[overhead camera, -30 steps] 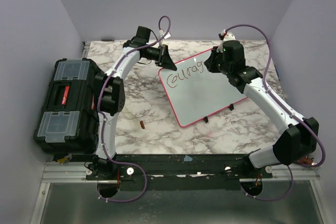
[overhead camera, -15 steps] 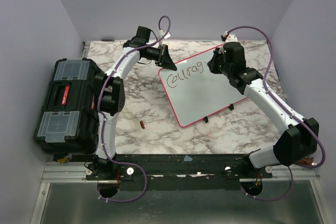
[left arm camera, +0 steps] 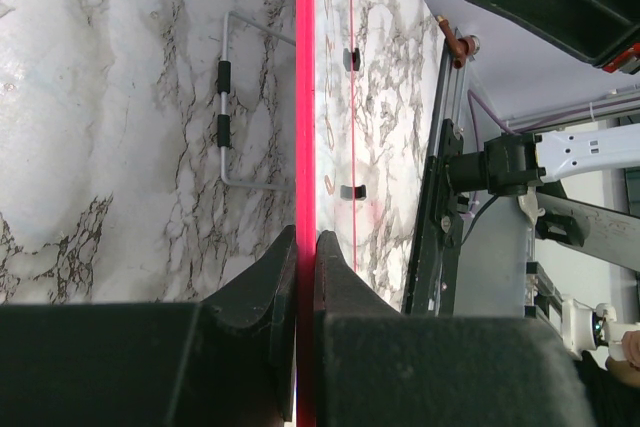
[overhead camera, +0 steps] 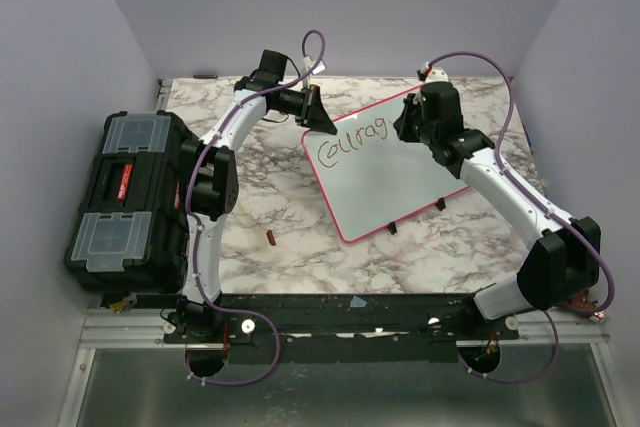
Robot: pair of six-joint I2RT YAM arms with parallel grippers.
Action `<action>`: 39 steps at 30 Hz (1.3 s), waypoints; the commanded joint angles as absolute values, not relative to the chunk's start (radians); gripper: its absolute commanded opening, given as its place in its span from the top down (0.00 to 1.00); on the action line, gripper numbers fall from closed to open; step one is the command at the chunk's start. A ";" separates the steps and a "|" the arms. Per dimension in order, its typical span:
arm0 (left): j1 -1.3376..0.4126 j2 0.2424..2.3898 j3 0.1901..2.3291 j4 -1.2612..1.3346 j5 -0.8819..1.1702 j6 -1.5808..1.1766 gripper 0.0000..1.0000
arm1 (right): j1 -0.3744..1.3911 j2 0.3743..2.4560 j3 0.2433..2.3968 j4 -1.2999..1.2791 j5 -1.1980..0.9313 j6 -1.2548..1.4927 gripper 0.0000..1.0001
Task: Write a sentence on the whiteboard
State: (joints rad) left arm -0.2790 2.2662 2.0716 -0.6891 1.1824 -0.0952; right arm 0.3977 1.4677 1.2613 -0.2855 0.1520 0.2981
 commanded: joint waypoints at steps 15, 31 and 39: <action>-0.283 2.244 2.063 -0.635 1.166 0.014 1.00 | 0.392 1.525 1.263 -0.242 0.182 0.311 0.99; -0.279 2.243 2.057 -0.633 1.167 0.012 1.00 | 0.380 1.543 1.239 -0.232 0.215 0.297 0.99; -0.279 2.243 2.057 -0.632 1.168 0.011 1.00 | 0.377 1.549 1.255 -0.229 0.239 0.294 0.99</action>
